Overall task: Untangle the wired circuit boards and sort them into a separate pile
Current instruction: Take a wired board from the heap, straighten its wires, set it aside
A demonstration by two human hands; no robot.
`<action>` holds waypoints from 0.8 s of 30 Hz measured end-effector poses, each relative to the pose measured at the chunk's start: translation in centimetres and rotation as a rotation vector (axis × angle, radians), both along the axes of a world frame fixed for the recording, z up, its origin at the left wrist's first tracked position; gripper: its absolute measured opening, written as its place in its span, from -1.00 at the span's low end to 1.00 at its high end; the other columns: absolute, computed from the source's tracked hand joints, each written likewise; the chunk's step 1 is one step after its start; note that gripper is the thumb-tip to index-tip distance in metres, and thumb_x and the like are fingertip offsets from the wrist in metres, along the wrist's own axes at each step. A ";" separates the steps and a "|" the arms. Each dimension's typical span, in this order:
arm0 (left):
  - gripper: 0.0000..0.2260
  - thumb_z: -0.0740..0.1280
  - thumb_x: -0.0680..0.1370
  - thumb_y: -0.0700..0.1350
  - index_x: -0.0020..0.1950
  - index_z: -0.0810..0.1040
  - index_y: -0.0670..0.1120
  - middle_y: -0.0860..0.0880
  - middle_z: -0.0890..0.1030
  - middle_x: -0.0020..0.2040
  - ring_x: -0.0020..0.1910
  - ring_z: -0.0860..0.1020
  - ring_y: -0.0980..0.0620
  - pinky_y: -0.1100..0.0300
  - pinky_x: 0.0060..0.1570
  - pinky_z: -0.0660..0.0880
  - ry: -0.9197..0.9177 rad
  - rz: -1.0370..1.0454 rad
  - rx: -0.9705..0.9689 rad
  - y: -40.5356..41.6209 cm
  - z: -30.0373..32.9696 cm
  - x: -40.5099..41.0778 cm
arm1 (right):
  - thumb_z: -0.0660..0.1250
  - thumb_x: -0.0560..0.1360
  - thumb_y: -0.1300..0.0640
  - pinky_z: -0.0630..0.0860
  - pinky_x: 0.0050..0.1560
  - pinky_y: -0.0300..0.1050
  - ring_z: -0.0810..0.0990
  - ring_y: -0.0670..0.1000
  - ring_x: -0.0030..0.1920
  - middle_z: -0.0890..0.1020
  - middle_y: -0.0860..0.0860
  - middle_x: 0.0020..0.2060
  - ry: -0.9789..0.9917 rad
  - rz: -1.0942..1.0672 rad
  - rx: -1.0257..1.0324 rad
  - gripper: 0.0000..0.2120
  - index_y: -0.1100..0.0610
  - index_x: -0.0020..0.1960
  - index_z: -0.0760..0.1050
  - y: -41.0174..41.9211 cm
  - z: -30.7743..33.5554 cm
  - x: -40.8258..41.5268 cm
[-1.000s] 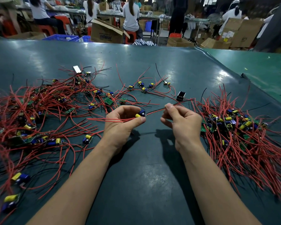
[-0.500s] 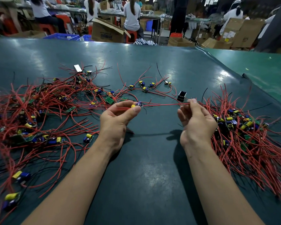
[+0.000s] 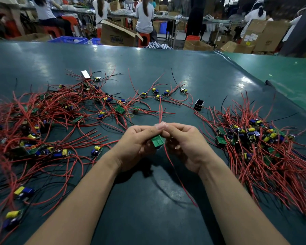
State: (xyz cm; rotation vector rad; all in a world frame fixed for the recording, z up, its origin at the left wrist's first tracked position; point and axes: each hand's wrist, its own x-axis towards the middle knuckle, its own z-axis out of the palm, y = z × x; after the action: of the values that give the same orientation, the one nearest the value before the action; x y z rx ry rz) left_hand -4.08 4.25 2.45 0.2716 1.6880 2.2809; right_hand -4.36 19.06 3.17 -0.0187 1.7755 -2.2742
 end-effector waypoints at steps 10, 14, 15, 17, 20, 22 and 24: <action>-0.68 0.35 0.47 0.05 -0.13 0.71 -0.19 -0.23 0.38 -0.04 -0.11 0.24 -0.16 -0.06 -0.16 0.18 0.032 -0.056 -0.074 0.2 -0.3 0.3 | 0.32 0.49 0.24 0.02 -0.44 -0.23 0.24 -0.12 -0.50 0.38 -0.04 -0.51 0.015 -0.017 -0.014 -0.74 0.12 -0.36 0.62 0.4 0.0 -0.4; -0.73 0.40 0.45 0.03 -0.26 0.71 -0.16 -0.04 0.31 -0.47 -0.49 0.22 0.08 0.21 -0.44 0.11 0.032 -0.076 -0.130 0.0 -0.4 0.3 | 0.35 0.46 0.31 0.13 -0.57 -0.33 0.23 -0.13 -0.58 0.35 -0.04 -0.52 0.042 -0.210 -0.036 -0.78 0.17 -0.33 0.66 0.5 0.1 -0.7; -0.75 0.43 0.46 0.00 -0.28 0.71 -0.16 -0.03 0.27 -0.48 -0.50 0.19 0.09 0.20 -0.45 0.06 0.032 -0.086 -0.137 -0.1 -0.4 0.3 | 0.36 0.46 0.32 0.12 -0.59 -0.33 0.22 -0.14 -0.58 0.35 -0.04 -0.51 0.031 -0.262 -0.072 -0.79 0.18 -0.31 0.64 0.7 0.2 -0.9; -0.74 0.39 0.47 -0.03 -0.30 0.69 -0.17 -0.04 0.25 -0.49 -0.50 0.18 0.06 0.16 -0.43 0.04 0.026 -0.115 -0.141 -0.2 -0.3 0.3 | 0.36 0.47 0.34 0.11 -0.62 -0.33 0.22 -0.14 -0.57 0.34 -0.03 -0.50 0.015 -0.354 -0.137 -0.84 0.22 -0.27 0.61 1.1 0.3 -1.2; -0.73 0.35 0.46 -0.05 -0.33 0.68 -0.18 -0.03 0.28 -0.53 -0.51 0.19 0.04 0.14 -0.41 0.04 -0.006 -0.185 -0.115 -0.4 -0.3 0.4 | 0.35 0.48 0.37 0.13 -0.62 -0.33 0.20 -0.13 -0.56 0.34 -0.03 -0.50 0.023 -0.486 -0.203 -0.81 0.23 -0.29 0.59 1.6 0.3 -1.7; -0.75 0.37 0.44 -0.07 -0.36 0.67 -0.18 -0.04 0.28 -0.54 -0.52 0.19 0.07 0.15 -0.42 0.05 -0.011 -0.221 -0.119 -0.6 -0.2 0.5 | 0.37 0.48 0.36 0.16 -0.60 -0.33 0.23 -0.12 -0.56 0.36 -0.04 -0.54 0.092 -0.588 -0.143 -0.81 0.21 -0.29 0.58 1.6 0.2 -1.8; -0.77 0.42 0.38 -0.05 -0.38 0.66 -0.19 -0.05 0.33 -0.49 -0.53 0.22 0.07 0.17 -0.43 0.06 -0.001 -0.268 -0.112 -1.0 -0.2 0.6 | 0.38 0.50 0.32 0.19 -0.59 -0.33 0.28 -0.12 -0.59 0.37 -0.08 -0.59 0.183 -0.711 -0.105 -0.83 0.18 -0.26 0.55 2.0 0.3 -1.9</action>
State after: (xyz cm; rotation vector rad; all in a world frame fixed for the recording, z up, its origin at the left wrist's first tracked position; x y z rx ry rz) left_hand -3.52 3.22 2.30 0.4434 1.6602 1.9860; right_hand -6.29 21.08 3.45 0.4706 1.9742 -2.9241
